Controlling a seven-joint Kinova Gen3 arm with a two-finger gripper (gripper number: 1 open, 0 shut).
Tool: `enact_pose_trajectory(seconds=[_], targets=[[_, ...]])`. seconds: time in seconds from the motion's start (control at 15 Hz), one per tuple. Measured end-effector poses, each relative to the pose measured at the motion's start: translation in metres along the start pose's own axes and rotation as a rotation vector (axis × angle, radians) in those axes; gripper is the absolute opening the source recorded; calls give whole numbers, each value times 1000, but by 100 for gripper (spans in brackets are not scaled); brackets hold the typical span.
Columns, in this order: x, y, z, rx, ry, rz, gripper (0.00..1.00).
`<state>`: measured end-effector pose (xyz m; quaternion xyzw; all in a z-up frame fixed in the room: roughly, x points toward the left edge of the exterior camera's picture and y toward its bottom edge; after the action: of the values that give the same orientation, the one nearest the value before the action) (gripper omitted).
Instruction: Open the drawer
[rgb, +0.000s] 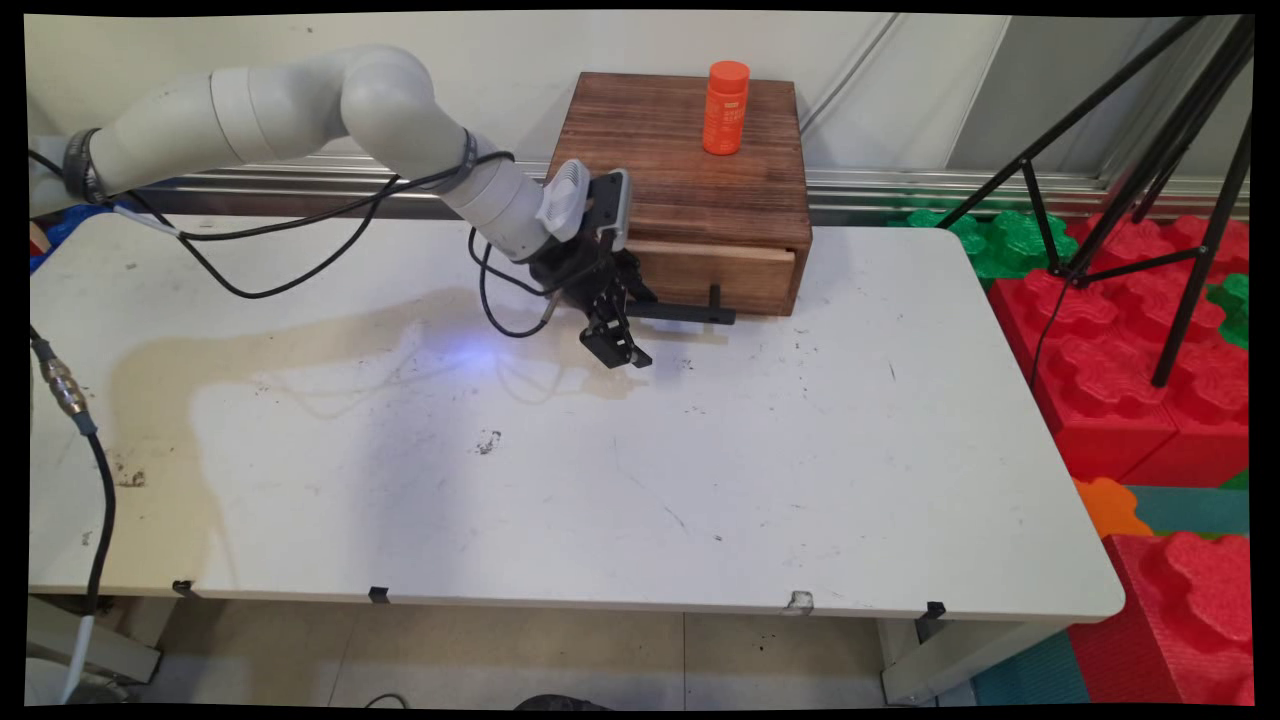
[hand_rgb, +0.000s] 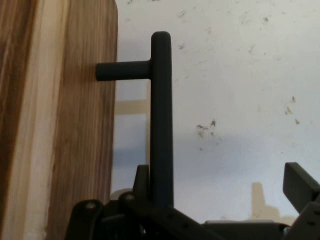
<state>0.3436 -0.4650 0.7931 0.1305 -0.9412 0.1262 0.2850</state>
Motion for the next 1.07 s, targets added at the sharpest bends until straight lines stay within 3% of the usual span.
enact_pose_trajectory(seconds=[1.07], targets=[[6,41,1,-56,19,29,100]])
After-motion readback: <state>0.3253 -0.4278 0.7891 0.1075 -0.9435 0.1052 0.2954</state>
